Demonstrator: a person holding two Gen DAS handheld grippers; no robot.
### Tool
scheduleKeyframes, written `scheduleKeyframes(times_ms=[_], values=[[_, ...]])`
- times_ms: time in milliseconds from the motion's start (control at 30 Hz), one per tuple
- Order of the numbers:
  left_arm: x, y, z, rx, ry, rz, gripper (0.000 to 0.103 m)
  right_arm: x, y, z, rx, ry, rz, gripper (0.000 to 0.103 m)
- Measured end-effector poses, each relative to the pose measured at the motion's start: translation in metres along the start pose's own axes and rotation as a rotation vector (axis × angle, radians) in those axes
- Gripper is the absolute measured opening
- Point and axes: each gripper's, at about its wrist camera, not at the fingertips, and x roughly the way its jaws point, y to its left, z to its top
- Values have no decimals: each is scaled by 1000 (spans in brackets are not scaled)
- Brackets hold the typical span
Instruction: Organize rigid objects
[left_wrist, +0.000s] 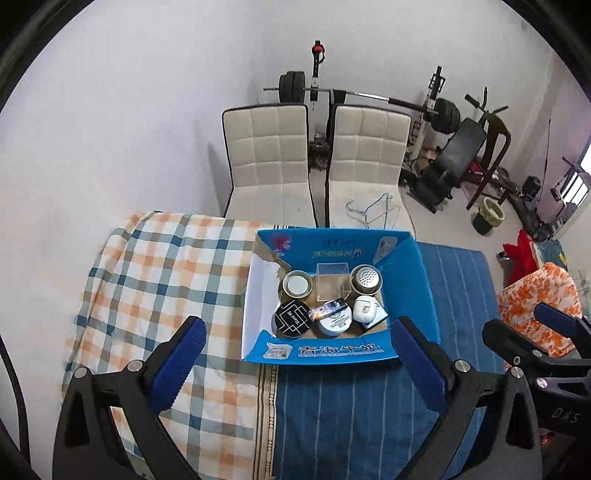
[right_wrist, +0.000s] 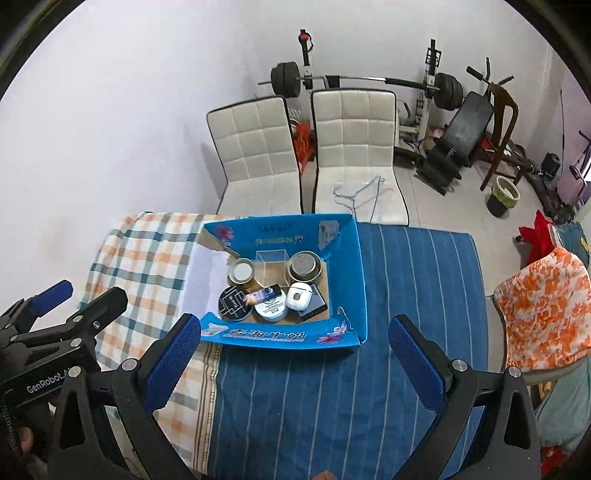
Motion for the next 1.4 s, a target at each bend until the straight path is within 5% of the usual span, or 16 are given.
scheduleKeyframes(times_ms=[233, 1400], values=[[-22, 1, -7, -12, -16, 10, 103, -27, -3, -8, 2, -31, -25, 103], [-33, -7, -14, -10, -44, 61, 103, -27, -13, -13, 13, -57, -86, 103]])
